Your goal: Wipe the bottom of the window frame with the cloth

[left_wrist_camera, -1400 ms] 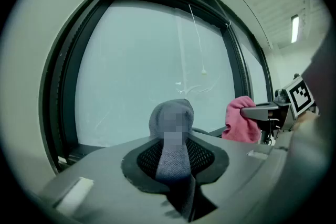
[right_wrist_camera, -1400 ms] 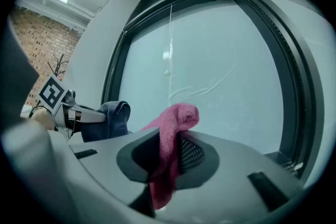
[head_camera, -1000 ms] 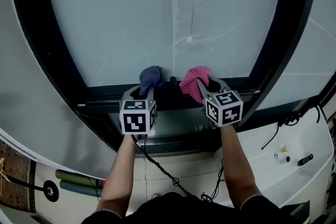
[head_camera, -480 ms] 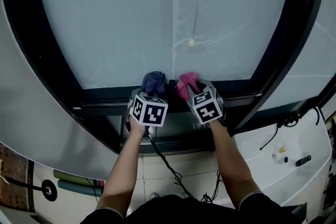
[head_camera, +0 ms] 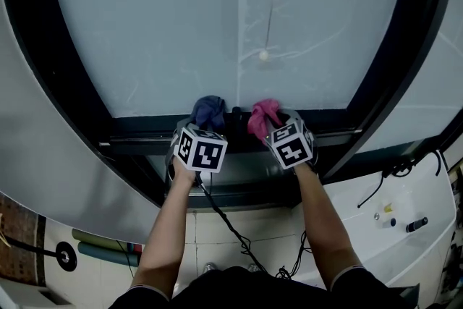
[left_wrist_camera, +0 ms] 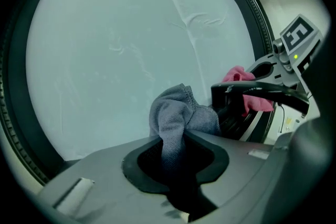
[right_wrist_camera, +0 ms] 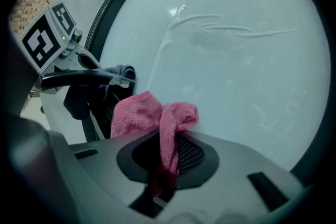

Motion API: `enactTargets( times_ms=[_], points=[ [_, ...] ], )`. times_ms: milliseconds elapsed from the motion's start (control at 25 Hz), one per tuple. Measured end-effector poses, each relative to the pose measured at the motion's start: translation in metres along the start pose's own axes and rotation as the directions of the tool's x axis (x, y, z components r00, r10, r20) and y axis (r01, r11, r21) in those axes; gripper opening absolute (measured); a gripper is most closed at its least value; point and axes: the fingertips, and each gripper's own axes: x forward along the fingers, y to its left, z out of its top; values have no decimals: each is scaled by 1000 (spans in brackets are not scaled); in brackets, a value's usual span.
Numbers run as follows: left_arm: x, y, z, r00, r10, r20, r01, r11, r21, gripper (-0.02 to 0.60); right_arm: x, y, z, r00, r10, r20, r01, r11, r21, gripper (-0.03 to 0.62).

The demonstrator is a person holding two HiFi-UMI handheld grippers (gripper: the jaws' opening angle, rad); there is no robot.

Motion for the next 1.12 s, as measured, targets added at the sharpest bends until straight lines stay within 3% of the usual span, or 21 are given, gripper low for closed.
enactTargets(
  times_ms=[320,640,960,1120],
  points=[
    [-6,40,-17,997,77,-33,-77,997,-4,81,-14,-55,-35,995,-81,-64,84,996,41,58],
    [-18,105,-46,973,214,-82,-213,977,13,80,-35,-136,-91,968,-200,-149,210,976,52,58],
    [-34,182,-83,921,355,-162,-358,934,17,80,-58,-198,-133,927,-296,-228,321,944,81,58],
    [-46,216,-98,874,441,-206,-442,896,45,81,-67,-219,-150,893,-351,-282,390,916,97,58]
  ],
)
